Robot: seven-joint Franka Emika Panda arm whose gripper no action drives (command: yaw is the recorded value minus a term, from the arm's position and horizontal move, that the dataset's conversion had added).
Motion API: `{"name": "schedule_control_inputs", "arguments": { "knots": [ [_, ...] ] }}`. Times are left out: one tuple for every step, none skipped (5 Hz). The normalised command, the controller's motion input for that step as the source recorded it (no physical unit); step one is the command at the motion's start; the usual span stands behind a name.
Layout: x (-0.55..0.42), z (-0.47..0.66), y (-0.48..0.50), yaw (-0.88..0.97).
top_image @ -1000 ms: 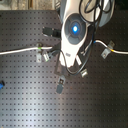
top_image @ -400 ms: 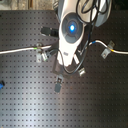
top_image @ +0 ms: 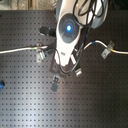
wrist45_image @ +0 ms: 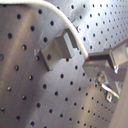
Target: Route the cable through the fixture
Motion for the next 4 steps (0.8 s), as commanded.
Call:
{"name": "schedule_control_inputs", "arguments": {
  "knots": [
    [0.008, 0.2, 0.142, 0.08],
    [0.014, 0.32, 0.039, 0.0],
    [-0.001, 0.34, 0.009, 0.0],
    [-0.068, 0.24, 0.037, 0.0]
  ]
}}
